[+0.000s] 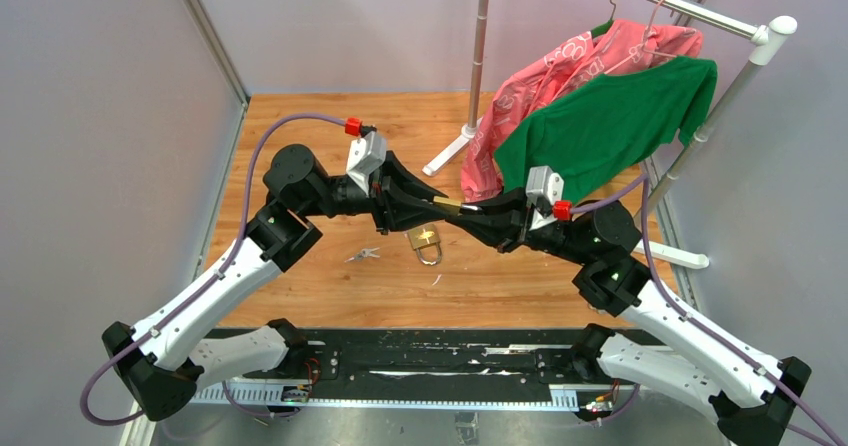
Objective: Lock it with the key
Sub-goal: Lock the lock.
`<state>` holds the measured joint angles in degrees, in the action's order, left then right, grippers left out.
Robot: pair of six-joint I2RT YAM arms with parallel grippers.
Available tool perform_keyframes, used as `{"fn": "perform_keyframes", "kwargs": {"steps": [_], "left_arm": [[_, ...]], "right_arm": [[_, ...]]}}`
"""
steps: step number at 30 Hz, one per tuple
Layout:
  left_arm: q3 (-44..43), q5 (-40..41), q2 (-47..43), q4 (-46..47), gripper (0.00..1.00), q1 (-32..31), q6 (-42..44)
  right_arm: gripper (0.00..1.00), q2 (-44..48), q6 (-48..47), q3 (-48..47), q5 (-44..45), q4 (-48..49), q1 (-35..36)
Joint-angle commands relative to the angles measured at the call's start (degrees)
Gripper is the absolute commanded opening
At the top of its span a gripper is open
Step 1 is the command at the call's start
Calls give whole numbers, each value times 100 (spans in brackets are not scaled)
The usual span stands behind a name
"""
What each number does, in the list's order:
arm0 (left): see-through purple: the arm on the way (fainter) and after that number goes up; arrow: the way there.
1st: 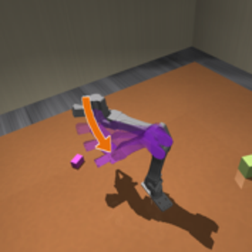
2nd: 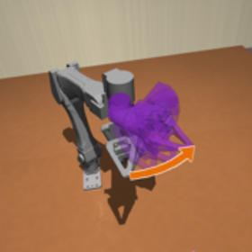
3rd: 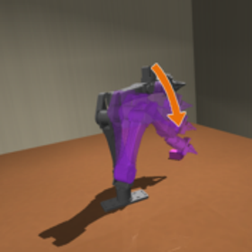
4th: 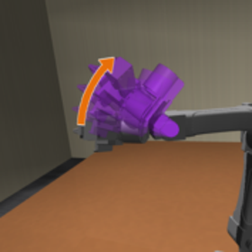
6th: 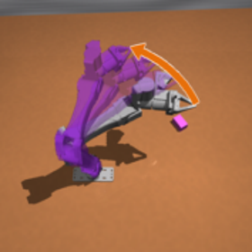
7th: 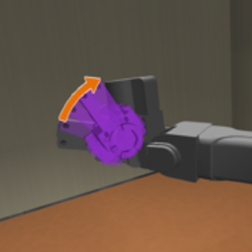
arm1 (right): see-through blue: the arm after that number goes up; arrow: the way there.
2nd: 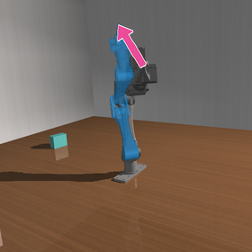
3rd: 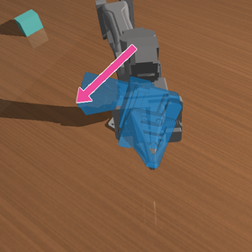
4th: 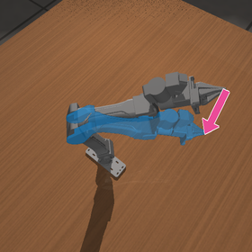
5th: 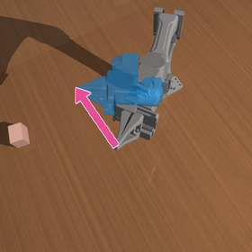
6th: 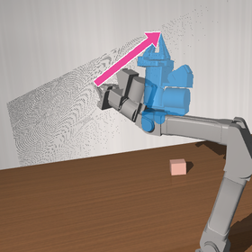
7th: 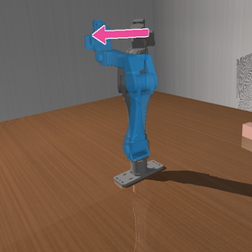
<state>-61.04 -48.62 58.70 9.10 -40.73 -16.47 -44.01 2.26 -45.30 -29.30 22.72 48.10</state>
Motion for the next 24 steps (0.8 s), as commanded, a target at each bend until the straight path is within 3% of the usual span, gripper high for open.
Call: {"fn": "perform_keyframes", "kwargs": {"steps": [1, 3, 16, 17, 18, 19, 21, 24], "left_arm": [[18, -69, 45, 127, 22, -43, 64], [3, -58, 44, 127, 1, -44, 79], [-27, 318, 39, 93, 0, -39, -136], [-27, 306, 63, 92, 5, -40, -140], [-32, 283, 67, 92, 24, -40, -108], [-39, 246, 65, 94, 33, -40, -60], [-58, 113, 35, 88, 27, -36, 125], [-100, 103, -16, -247, 28, -16, 414]], "right_arm": [[0, 68, 23, -287, 185, 466, -55], [0, 40, 35, -293, 167, 455, -55], [0, 291, -524, -583, 667, -1329, -56], [0, 296, -525, -577, 620, -1346, -55], [0, 296, -535, -583, 564, -1356, -55], [0, 301, -530, -585, 540, -1358, -56], [0, 330, -546, -579, 581, -1358, -55], [0, 403, -585, -560, 685, -1321, -56]]}}
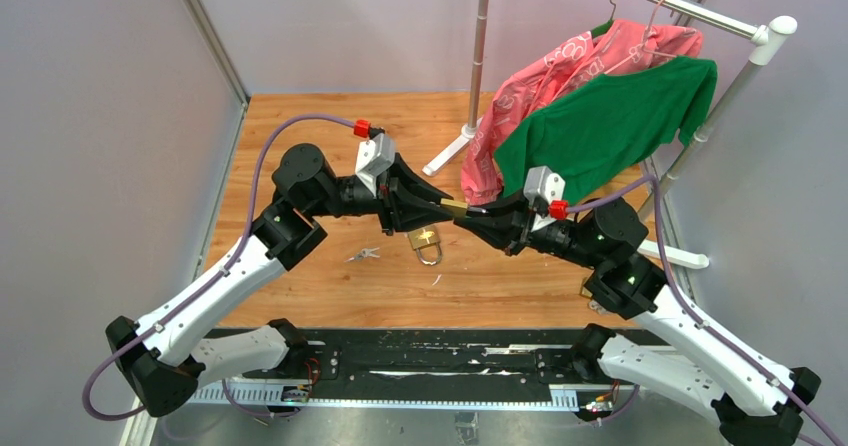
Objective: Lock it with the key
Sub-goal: Lock the lock.
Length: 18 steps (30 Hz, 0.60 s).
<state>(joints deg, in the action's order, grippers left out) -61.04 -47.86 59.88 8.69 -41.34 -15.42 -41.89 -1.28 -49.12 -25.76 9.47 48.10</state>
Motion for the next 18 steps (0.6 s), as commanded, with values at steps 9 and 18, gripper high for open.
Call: {"fn": "perform_keyframes", "kwargs": {"steps": [9, 18], "left_arm": [[-113, -297, -135, -220, 48, 74, 509], [-34, -252, -170, -24, 41, 58, 755]], "right_arm": [[0, 105, -173, -228, 374, 72, -59], [0, -37, 90, -181, 278, 396, -64]]}}
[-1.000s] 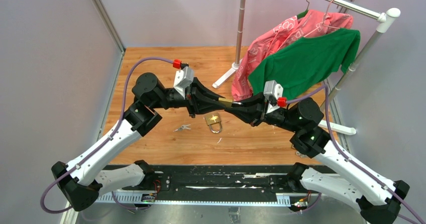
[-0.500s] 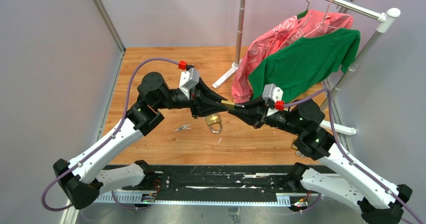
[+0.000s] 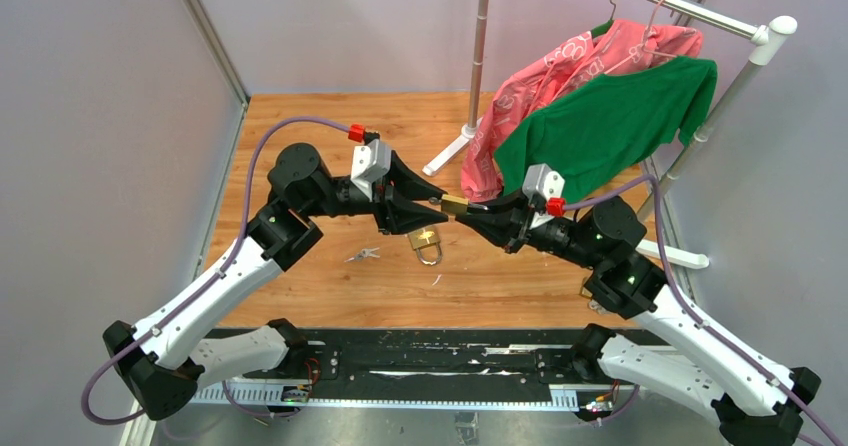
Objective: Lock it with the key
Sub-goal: Lock the lock.
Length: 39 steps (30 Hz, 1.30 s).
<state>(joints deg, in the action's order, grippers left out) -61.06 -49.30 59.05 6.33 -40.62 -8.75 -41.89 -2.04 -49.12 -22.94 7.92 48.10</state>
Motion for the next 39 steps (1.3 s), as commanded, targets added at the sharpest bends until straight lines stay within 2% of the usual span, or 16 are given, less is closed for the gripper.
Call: {"fn": "perform_keyframes", "kwargs": {"steps": [1, 9, 10, 12, 13, 16, 20, 22, 23, 27, 28, 29, 31, 33, 35, 39], "left_arm": [[12, -101, -74, 283, 39, -22, 50], [173, -91, -74, 659, 14, -95, -171], [186, -88, -68, 659, 13, -95, -219], [205, -93, -39, 659, 26, -95, -350], [218, -74, -10, 664, 28, -95, -413], [239, 85, 54, 668, 31, -95, -643], [205, -4, 82, 668, 27, -95, -647], [202, -49, 95, 669, 14, -95, -652], [200, -58, 91, 668, 2, -95, -649], [207, 18, 59, 668, 0, -95, -729], [200, 163, 55, 661, 0, -81, -823], [190, 212, 45, 660, 0, -59, -904], [166, 223, 34, 659, 0, -28, -945], [160, 212, -5, 659, 0, -25, -918], [141, 215, -38, 667, 0, -25, -930], [123, 159, -70, 765, 0, 18, -995]], "right_arm": [[0, -62, 346, -179, -42, 631, -64], [0, -260, 1126, -255, 145, 851, -160], [0, -282, 1183, -263, 153, 844, -169], [0, -330, 1269, -270, 135, 898, -201], [0, -355, 1306, -285, 94, 955, -204], [0, -449, 1378, -352, -71, 1112, -213], [0, -473, 1353, -395, -110, 1106, -213], [0, -465, 1329, -386, -106, 1106, -217], [0, -469, 1329, -387, -106, 1098, -221], [0, -478, 1222, -476, -98, 818, -245], [2, -471, 1152, -547, -71, 604, -254], [13, -476, 1056, -614, -76, 357, -269], [45, -463, 752, -775, -211, -191, -300], [59, -404, 531, -813, -202, -575, -322], [64, -342, 406, -789, -148, -756, -362], [62, -220, 232, -810, -253, -1318, -540]]}}
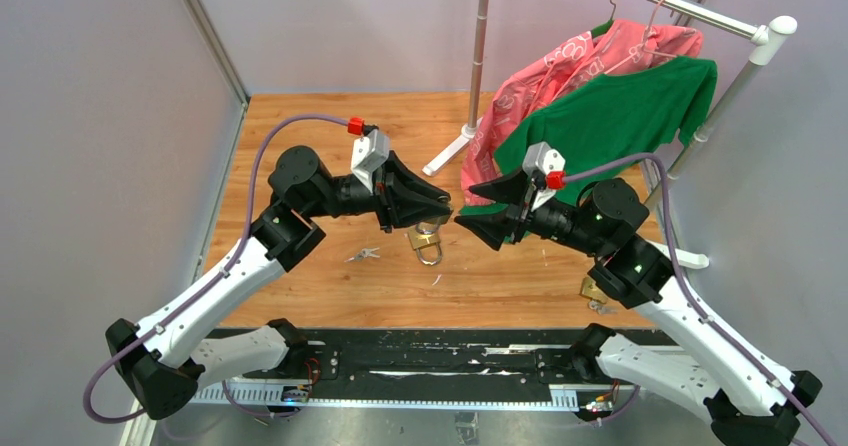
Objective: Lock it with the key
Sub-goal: Lock the lock.
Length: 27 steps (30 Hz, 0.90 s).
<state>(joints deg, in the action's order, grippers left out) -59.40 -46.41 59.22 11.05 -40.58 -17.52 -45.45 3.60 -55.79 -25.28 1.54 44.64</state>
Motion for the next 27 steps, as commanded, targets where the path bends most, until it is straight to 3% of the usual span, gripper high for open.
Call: {"fn": "perform_keyframes", "kwargs": {"steps": [1, 5, 9, 11, 13, 17, 21, 27], "left_arm": [[-3, -136, -91, 266, 0, 21, -60], [174, 278, 8, -950, 0, 129, 1010], [267, 266, -49, -713, 0, 234, 1092], [197, 177, -35, -599, 0, 234, 1034], [171, 132, -31, -595, 0, 234, 991], [154, 66, -47, -599, 0, 234, 970], [87, -87, -38, -586, 0, 226, 926], [16, -161, -73, -468, 0, 142, 821]], "right_arm": [[62, 170, -333, -114, -14, -723, -262], [63, 78, -220, 149, -222, -555, -440], [74, 20, -167, 516, -618, -255, -445], [84, -34, 41, 873, -878, 439, -441], [87, -142, 309, 1282, -1112, 1352, -418], [88, -441, 237, 1703, -821, 2434, 32], [85, -738, 419, 2258, -618, 4345, 71], [75, -1192, 618, 2090, -664, 4711, 71]]}}
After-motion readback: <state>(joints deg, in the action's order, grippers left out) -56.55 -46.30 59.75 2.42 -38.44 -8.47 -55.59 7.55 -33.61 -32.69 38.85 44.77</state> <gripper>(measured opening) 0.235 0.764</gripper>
